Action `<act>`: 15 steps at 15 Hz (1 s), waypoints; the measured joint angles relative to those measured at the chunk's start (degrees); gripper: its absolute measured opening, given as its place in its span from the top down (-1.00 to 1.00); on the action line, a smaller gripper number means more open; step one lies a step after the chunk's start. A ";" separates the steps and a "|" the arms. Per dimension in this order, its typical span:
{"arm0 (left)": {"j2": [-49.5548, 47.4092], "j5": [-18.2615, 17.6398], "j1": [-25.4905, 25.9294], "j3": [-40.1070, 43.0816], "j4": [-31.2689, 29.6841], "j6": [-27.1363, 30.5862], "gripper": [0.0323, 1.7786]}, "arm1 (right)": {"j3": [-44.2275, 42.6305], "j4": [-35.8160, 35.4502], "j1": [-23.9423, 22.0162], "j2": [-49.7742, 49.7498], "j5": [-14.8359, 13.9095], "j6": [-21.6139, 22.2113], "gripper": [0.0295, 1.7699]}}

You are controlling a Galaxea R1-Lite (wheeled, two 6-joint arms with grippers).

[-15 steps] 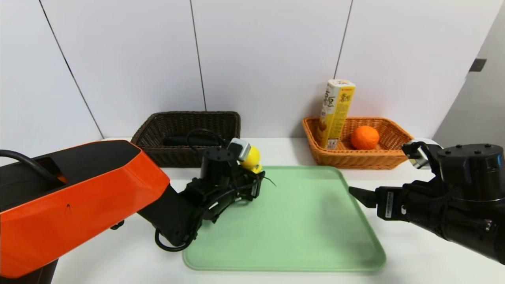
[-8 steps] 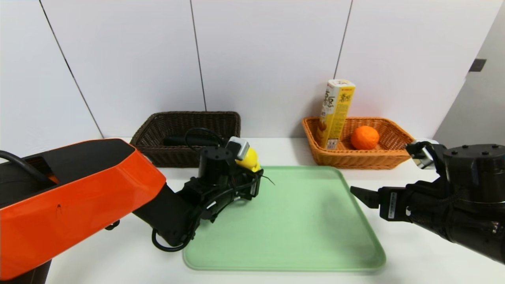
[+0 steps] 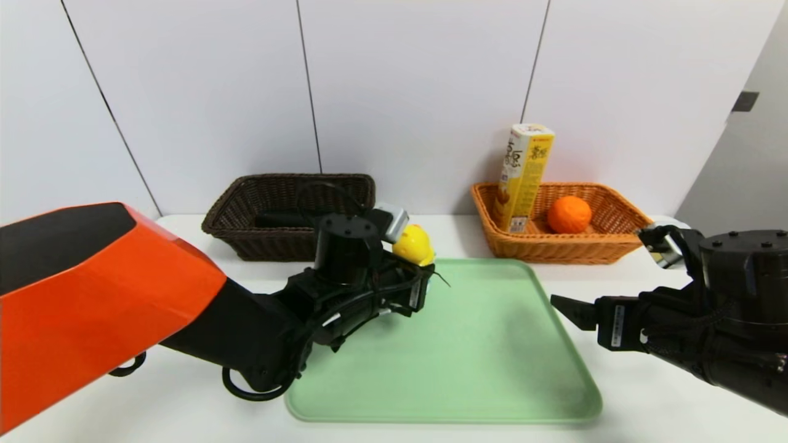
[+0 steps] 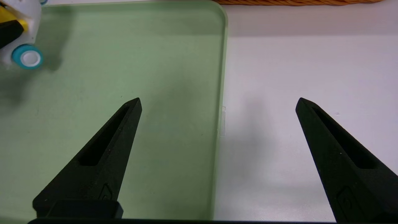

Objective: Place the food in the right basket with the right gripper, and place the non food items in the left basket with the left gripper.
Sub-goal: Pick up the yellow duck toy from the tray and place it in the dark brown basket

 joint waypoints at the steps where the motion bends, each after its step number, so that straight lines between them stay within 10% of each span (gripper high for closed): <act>1: -0.91 -0.05 -0.34 -0.12 0.78 -0.35 0.18 | 0.13 0.04 0.00 -0.20 -0.06 -0.07 -0.93; 6: -7.08 -0.07 -2.01 -1.80 5.33 -0.90 0.18 | 0.55 0.06 0.02 -1.68 -0.13 -0.44 -0.93; 15: -20.39 4.88 9.73 -20.32 38.75 -4.46 0.18 | 2.18 0.04 -0.73 -2.54 -0.15 -0.27 -0.93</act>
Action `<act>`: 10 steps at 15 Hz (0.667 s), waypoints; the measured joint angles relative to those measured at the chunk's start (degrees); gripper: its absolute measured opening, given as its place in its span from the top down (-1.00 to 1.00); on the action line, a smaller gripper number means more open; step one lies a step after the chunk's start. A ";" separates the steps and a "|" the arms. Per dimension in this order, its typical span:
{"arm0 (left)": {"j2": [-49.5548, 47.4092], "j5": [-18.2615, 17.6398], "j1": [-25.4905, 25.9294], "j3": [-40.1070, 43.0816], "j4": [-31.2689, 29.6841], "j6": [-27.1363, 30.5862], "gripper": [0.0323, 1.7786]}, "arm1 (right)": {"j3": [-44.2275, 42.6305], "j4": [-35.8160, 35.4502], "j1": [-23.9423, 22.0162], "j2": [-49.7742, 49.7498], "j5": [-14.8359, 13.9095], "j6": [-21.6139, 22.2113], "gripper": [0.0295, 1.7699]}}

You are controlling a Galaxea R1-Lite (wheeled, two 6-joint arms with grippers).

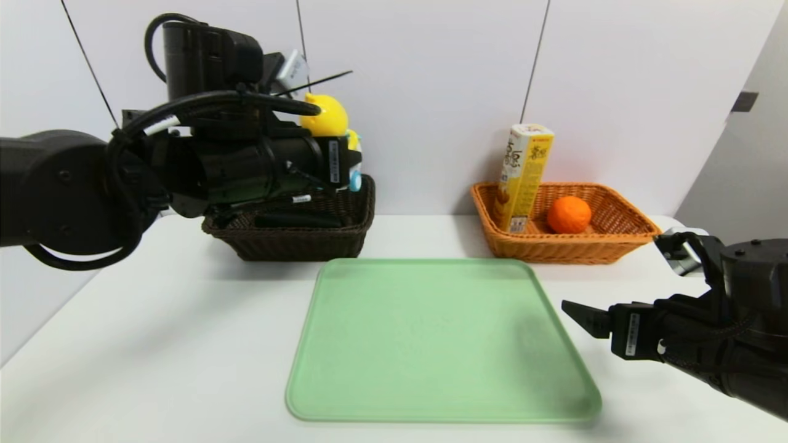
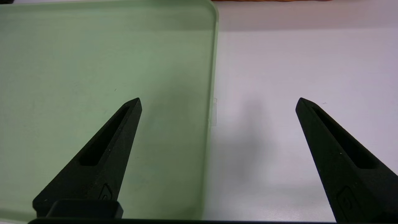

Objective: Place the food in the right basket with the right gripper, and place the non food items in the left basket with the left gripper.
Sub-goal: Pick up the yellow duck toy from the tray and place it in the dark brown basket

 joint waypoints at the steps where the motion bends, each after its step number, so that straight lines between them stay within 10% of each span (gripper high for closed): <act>1: 0.05 0.01 2.73 -0.72 1.57 -0.91 0.18 | 0.02 0.00 -0.05 -0.16 -0.02 -0.11 -0.93; 10: 9.23 -7.18 16.48 -4.11 1.71 -3.45 0.18 | -2.35 0.00 -0.05 -1.87 -0.07 -0.99 -0.93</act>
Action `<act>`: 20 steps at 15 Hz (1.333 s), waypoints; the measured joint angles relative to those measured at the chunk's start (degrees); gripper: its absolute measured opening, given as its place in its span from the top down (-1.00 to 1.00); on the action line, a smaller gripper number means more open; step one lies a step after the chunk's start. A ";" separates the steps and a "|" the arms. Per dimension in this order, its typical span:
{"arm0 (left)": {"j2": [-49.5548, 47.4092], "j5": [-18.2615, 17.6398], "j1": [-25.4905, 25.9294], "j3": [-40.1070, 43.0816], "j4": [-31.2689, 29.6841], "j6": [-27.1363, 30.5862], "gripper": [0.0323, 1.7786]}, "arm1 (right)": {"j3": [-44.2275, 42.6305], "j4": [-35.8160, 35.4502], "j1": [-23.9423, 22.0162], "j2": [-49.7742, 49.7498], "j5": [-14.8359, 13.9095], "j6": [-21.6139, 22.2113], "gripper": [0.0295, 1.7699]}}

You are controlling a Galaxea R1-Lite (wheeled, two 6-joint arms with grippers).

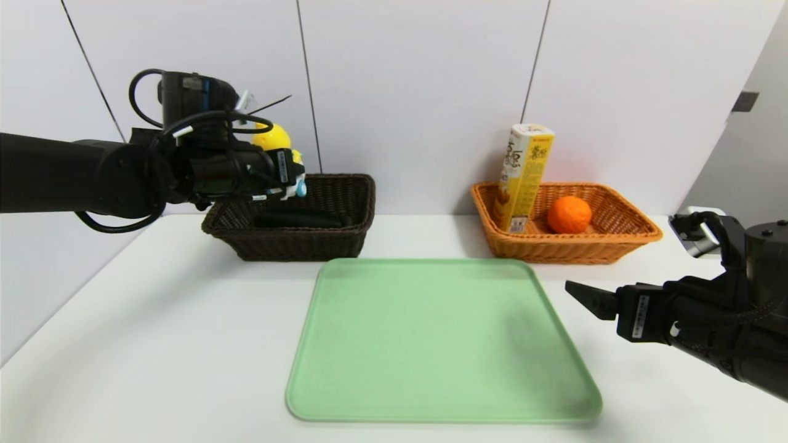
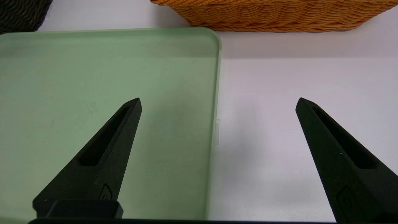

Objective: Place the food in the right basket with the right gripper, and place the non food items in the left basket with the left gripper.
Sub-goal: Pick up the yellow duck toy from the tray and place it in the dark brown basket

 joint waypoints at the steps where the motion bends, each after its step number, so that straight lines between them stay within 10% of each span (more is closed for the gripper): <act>1: 1.46 -0.02 0.37 -0.30 -0.27 -0.02 0.18 | -0.05 0.00 0.00 0.02 0.05 0.07 -0.93; 14: 14.07 0.00 2.12 -7.22 -1.26 0.85 0.18 | 0.22 -0.01 0.00 0.62 0.05 0.93 -0.93; 20: 14.25 0.00 2.34 -7.33 -1.76 1.06 -0.37 | -0.22 -0.01 0.02 1.51 0.07 0.22 -0.93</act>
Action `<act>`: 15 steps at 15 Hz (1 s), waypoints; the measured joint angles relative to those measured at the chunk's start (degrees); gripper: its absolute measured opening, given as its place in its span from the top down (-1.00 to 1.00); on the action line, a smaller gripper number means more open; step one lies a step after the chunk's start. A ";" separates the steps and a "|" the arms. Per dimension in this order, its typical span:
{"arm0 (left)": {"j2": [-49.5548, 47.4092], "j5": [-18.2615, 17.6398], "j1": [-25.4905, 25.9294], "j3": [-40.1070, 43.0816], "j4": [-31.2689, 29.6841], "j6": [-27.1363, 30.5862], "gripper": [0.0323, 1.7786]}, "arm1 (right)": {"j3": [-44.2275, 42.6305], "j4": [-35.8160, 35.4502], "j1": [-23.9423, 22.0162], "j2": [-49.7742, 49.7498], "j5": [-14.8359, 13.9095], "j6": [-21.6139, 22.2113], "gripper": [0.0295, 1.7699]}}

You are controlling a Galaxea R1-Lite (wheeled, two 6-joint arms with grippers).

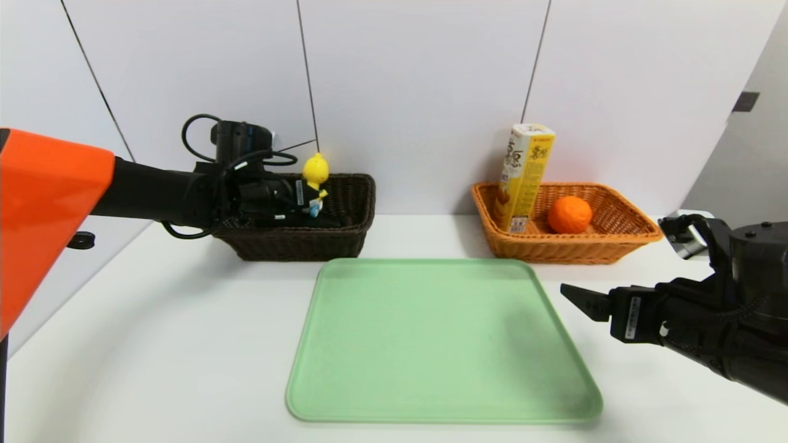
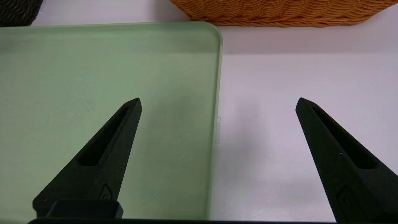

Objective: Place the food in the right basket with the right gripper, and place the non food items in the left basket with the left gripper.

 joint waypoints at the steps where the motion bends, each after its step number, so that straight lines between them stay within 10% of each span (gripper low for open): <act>1: -0.44 0.02 0.11 -0.06 0.02 0.02 -0.43 | -0.11 0.01 -0.02 0.05 0.00 -0.04 -0.93; 10: -22.76 -2.21 0.04 5.14 12.36 2.36 -0.76 | -9.58 3.06 -2.83 2.62 5.44 -12.11 -0.93; 15: -44.09 -6.61 0.13 8.55 31.33 9.01 -0.83 | -25.05 27.48 -4.30 4.90 11.50 -15.43 -0.93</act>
